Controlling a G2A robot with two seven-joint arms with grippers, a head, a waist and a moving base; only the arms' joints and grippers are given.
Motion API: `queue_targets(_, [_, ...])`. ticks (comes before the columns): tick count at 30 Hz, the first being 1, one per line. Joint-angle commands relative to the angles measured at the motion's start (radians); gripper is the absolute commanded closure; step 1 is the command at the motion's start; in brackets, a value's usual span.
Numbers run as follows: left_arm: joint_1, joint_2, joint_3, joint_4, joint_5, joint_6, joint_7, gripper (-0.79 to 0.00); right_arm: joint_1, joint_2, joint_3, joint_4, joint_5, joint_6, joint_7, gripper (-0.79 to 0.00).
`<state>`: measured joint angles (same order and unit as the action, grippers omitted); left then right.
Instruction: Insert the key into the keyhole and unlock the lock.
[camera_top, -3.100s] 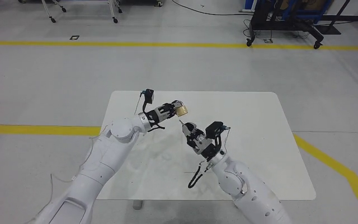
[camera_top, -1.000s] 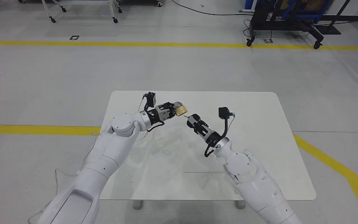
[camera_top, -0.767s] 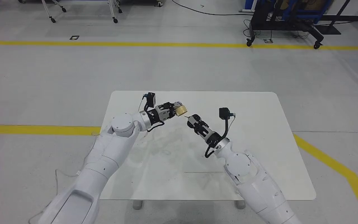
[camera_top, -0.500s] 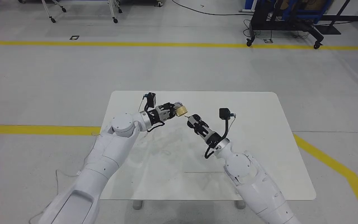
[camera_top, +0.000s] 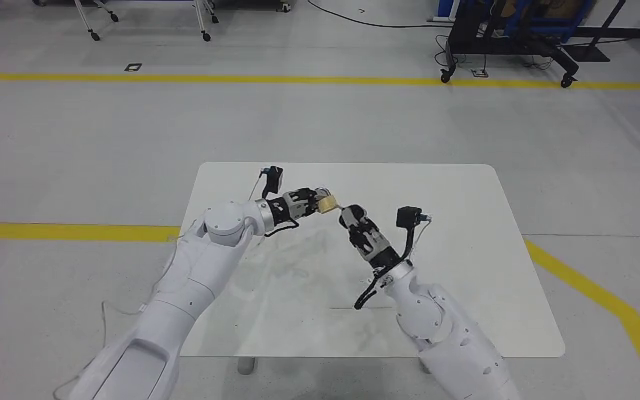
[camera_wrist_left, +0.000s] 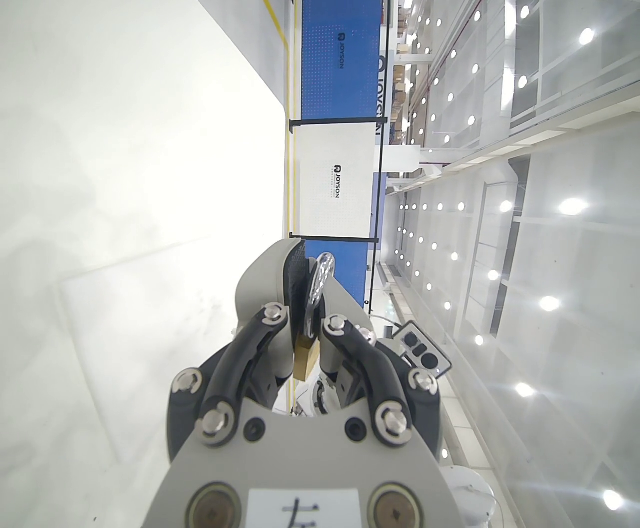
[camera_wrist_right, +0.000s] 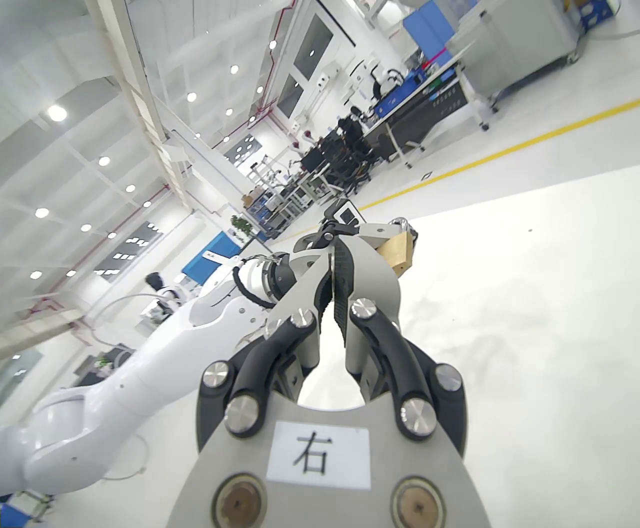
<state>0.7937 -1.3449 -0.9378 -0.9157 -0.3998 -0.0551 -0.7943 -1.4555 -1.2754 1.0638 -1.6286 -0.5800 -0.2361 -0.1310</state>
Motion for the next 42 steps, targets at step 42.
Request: queue_targets(42, [-0.001,-0.016,-0.043,0.035,-0.043,-0.015,-0.033,0.0,0.057,-0.053,-0.059,0.081,-0.158,0.128,0.091,0.0])
